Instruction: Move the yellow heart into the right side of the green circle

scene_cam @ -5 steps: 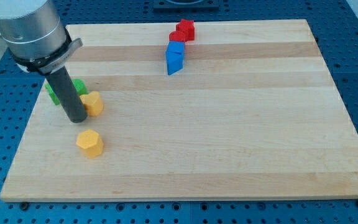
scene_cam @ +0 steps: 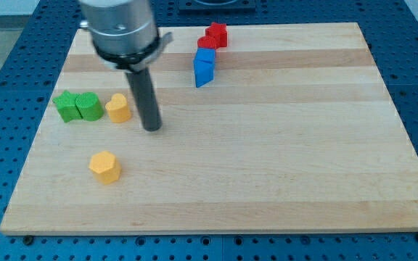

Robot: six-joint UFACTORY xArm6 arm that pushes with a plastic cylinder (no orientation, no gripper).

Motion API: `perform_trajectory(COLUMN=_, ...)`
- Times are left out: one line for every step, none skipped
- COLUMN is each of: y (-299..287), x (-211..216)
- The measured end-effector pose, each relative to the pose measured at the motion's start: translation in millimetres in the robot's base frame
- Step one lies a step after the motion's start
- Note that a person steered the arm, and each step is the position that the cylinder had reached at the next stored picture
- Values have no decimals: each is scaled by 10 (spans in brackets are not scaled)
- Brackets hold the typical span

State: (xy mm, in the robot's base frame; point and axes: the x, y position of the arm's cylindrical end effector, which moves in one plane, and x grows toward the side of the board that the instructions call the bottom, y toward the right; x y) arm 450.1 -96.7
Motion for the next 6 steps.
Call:
perform_trajectory(y=87, x=-233)
perform_trajectory(y=-11, x=-351)
perform_trajectory(y=-278, x=-351)
perform_trajectory(y=-537, x=-351)
perform_trajectory(y=-726, x=-350)
perform_trajectory(y=-507, x=-258)
